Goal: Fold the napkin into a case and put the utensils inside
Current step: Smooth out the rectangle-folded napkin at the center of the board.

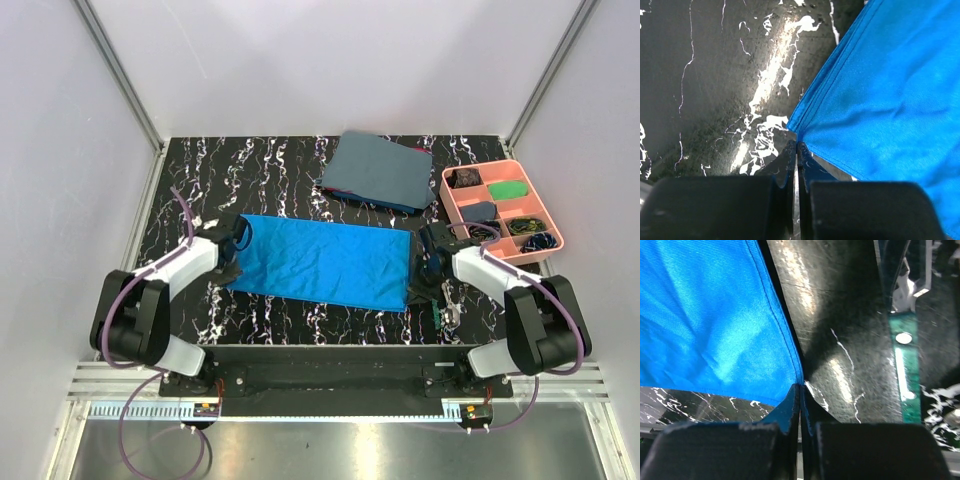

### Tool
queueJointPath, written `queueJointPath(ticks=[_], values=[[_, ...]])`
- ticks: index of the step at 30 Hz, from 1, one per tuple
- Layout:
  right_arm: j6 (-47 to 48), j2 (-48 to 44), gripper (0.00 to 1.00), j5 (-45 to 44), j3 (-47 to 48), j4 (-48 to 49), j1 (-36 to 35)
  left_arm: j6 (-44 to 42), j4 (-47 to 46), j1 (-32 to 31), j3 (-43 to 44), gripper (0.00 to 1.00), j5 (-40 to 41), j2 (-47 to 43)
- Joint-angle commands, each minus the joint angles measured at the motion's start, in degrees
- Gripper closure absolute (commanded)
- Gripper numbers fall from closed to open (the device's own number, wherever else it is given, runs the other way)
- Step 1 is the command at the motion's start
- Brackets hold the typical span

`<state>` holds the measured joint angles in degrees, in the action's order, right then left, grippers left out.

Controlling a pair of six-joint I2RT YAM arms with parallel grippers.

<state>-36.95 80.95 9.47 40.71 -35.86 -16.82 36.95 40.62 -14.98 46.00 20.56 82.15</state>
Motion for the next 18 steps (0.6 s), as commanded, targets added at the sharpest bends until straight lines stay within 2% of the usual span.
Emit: queueJointPath(ticks=[1, 5, 6, 7, 8, 9, 10, 12, 13, 16, 18], values=[[1.4, 1.1, 0.99, 2.8, 0.1, 2.6, 0.2, 1.9, -0.7, 0.3, 3.1, 1.0, 5.1, 3.9], [2.0, -0.3, 0.83, 2.5, 1.1, 1.2, 0.1, 2.4, -0.6, 0.3, 3.5, 1.0, 6.2, 3.5], [2.1, -1.4, 0.74, 2.0, 1.9, 0.6, 0.1, 2.3, -0.5, 0.3, 3.6, 0.97, 6.2, 3.0], [2.3, -1.8, 0.71, 1.3, 2.4, -0.9, 0.1, 2.3, -0.2, 0.2, 3.6, 0.94, 6.2, 1.6], [3.1, -2.3, 0.68, 0.2, 3.1, -1.7, 0.1, 2.4, 0.6, 0.3, 3.6, 0.91, 6.3, 0.5], [3.6, -2.7, 0.64, -0.4, 4.6, -2.6, 0.1, 2.4, 1.0, 0.3, 3.6, 0.77, 6.9, -0.8], [4.0, -3.0, 0.57, -1.2, 5.3, -4.4, 0.1, 2.3, 1.6, 0.3, 3.7, 0.69, 7.0, -3.5], [5.7, -4.0, 0.46, -2.7, 6.8, -4.7, 0.1, 1.5, 4.0, 0.2, 5.1, 0.59, 7.5, -6.1], [6.6, -4.0, 0.31, -3.5, 7.4, -4.7, 0.1, 0.6, 4.5, 0.3, 5.8, 0.51, 6.9, -8.2], [8.9, -2.3, 0.08, -4.6, 10.7, -4.4, 0.2, -3.2, 4.2, 0.4, 8.7, 0.4, 1.7, -9.6], [10.5, 0.2, 0.03, -2.0, 13.3, -4.2, 0.2, -6.4, 1.9, 0.6, 10.0, 0.36, -2.8, -6.8]])
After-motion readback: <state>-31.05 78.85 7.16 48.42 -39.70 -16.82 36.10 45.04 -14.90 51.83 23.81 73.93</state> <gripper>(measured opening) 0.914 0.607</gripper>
